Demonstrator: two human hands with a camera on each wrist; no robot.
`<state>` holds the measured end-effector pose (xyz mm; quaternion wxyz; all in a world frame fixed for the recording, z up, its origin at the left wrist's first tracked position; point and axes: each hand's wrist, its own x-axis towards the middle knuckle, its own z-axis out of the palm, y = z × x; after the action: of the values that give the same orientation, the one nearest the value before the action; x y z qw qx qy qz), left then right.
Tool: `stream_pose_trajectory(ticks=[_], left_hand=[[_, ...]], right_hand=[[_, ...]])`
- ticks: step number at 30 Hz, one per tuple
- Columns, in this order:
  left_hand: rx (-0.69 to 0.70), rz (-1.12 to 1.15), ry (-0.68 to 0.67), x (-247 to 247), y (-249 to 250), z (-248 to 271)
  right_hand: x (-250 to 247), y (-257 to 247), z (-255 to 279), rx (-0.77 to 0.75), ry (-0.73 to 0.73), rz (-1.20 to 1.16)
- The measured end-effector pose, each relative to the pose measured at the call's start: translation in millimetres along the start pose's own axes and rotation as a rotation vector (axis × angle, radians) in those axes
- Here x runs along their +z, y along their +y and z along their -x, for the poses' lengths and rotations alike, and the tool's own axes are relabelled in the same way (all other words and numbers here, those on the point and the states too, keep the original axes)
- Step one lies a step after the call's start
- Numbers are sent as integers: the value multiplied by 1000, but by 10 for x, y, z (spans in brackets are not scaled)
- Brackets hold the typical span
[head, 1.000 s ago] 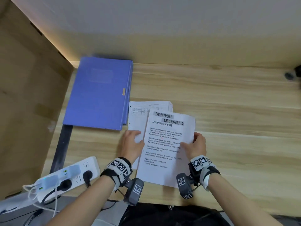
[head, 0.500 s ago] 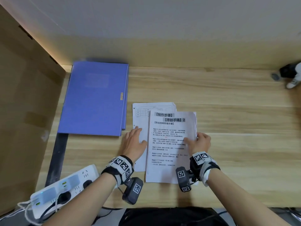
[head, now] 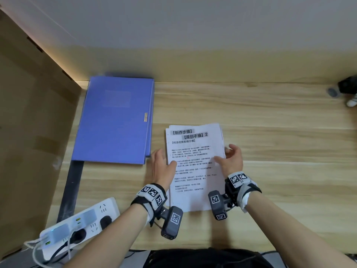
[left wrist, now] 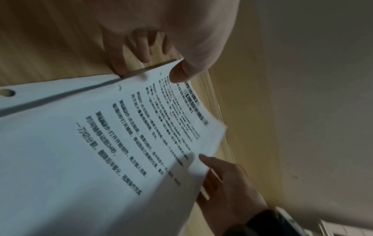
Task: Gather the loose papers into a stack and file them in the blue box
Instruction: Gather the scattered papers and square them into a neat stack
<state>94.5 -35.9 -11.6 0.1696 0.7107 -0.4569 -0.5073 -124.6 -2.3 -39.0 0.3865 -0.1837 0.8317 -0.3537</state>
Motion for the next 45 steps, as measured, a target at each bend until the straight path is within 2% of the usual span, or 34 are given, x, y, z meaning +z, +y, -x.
stream_pose_trajectory(ticks=[2, 5, 7, 11, 15, 19, 25, 28, 31, 34, 37, 42, 45], left_hand=[[-77, 56, 19, 4, 45, 10], [-218, 243, -29, 76, 88, 19], [-251, 240, -38, 119, 76, 33], [-250, 230, -87, 164, 100, 124], [-266, 424, -147, 148, 294, 328], [-114, 518, -152, 72, 705, 546], [333, 644, -187, -86, 1532, 904], [532, 608, -309, -144, 1661, 1011], [544, 410, -383, -94, 1500, 990], [584, 225, -358, 59, 1318, 973], [563, 278, -307, 185, 1334, 996], [568, 337, -328, 200, 1364, 962], [531, 298, -358, 290, 1291, 944]], right_hand=[[-4, -16, -22, 46, -35, 90], [-58, -38, 17, 64, -159, 223], [-105, -19, 16, 92, -258, 243], [-259, -31, -13, 101, -342, 174], [-476, -153, 55, 84, -381, 20], [-789, -512, 162, -39, -359, -187], [-1407, -1178, 446, -379, -367, -421], [-1672, -1264, 508, -548, -414, -455], [-1794, -1093, 530, -566, -395, -333], [-1767, -876, 531, -489, -368, -316], [-1748, -811, 489, -462, -337, -355], [-1841, -790, 443, -470, -344, -394], [-1830, -662, 412, -404, -372, -330]])
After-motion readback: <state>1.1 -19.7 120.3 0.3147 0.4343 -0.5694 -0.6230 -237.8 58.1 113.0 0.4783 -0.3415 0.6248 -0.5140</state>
